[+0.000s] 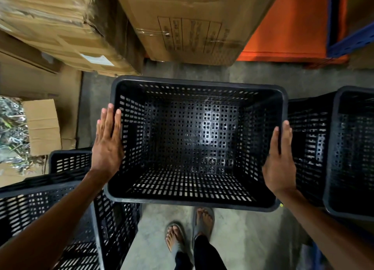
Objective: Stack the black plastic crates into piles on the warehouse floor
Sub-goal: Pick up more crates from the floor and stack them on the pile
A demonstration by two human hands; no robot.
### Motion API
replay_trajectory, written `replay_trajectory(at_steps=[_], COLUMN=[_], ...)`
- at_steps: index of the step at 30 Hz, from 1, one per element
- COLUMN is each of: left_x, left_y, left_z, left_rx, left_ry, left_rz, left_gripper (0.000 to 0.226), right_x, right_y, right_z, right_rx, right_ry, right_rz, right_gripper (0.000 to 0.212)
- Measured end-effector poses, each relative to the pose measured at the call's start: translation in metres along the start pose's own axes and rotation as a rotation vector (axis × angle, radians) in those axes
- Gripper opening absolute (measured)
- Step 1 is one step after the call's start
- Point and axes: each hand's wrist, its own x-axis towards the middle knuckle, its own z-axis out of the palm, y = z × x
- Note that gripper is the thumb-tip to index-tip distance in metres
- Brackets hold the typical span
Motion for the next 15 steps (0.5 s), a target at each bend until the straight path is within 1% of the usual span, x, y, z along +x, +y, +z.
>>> replay_trajectory(at_steps=[4,6,9,13,15], left_x=[0.001,0.000,-0.004,-0.007,-0.013], left_y=[0.002,0.005,0.012,0.037,0.062], left_z=[-0.002,-0.006,-0.015,-0.056,-0.078], left_rx=[0.044,0.048,0.072,0.124,0.108], left_ry=[0.005,-0.015,-0.089,-0.208,-0.272], left_rz=[-0.025,-0.014,-0.024,-0.078,-0.129], left_gripper=[0.100,0.101,0.100,0.092,0.088], right_x=[-0.003,-0.003,-0.005,-0.012,-0.026], right_y=[-0.001,-0.002,-0.004,-0.009,-0.018], right_z=[-0.002,-0.003,-0.005,-0.035,-0.056], right_rx=[-0.013,-0.004,-0.038,-0.110,-0.017], right_ry=[-0.032,-0.027,-0.026,-0.145,-0.200], right_rz=[0.016,0.006,-0.006,-0.005,-0.004], right_gripper=[0.095,0.085,0.067,0.065,0.065])
